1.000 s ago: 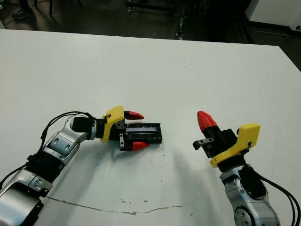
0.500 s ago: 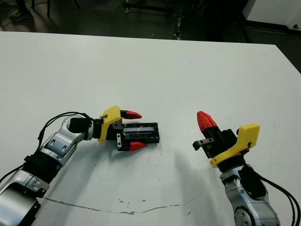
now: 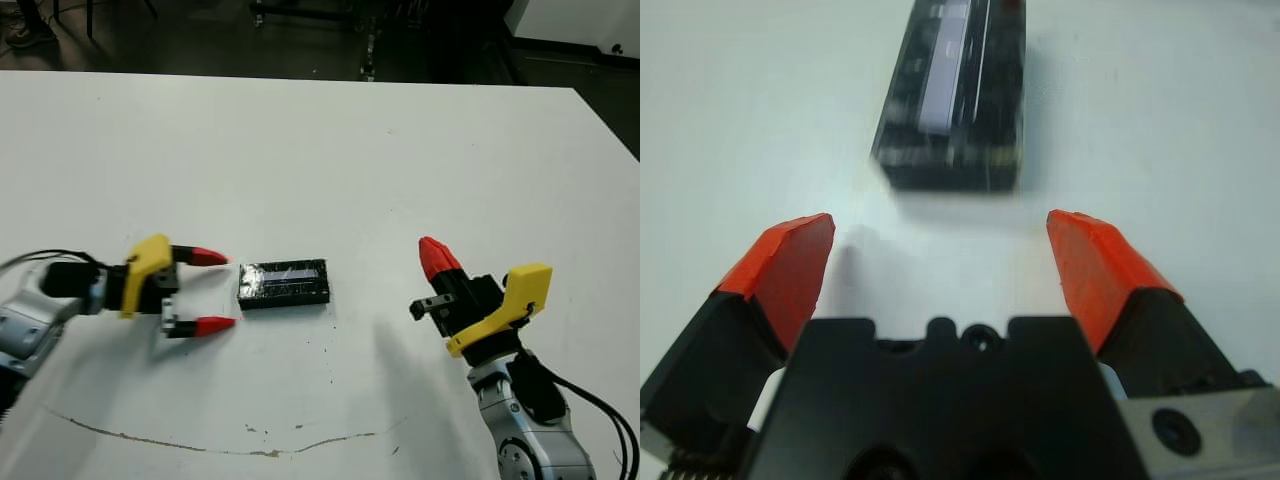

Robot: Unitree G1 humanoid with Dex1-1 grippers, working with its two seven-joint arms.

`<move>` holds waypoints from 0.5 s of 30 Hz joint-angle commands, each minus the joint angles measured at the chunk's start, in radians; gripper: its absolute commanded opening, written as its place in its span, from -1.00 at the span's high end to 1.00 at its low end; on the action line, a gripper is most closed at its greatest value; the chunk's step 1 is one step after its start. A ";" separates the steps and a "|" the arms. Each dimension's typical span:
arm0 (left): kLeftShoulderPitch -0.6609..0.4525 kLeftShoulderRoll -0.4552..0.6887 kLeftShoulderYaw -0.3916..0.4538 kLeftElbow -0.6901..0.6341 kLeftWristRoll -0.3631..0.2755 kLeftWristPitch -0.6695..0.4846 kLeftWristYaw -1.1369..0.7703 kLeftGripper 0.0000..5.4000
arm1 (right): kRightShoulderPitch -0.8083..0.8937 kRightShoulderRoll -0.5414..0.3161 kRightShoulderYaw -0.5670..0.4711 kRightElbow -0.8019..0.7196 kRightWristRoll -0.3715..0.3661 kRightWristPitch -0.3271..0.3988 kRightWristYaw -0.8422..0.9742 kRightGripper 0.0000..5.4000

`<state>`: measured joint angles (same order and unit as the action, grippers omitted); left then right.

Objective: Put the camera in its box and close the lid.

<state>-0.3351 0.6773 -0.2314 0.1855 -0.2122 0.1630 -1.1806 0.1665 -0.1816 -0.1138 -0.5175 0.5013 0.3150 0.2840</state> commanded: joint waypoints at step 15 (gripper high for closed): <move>0.060 -0.108 0.394 -0.218 -0.207 0.191 0.408 -0.84 | 0.003 -0.010 0.000 -0.006 -0.001 0.019 -0.013 1.00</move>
<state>-0.2818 0.6174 0.1280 0.0241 -0.3865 0.3271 -0.8377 0.1635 -0.1814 -0.1090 -0.5210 0.5014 0.3155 0.2783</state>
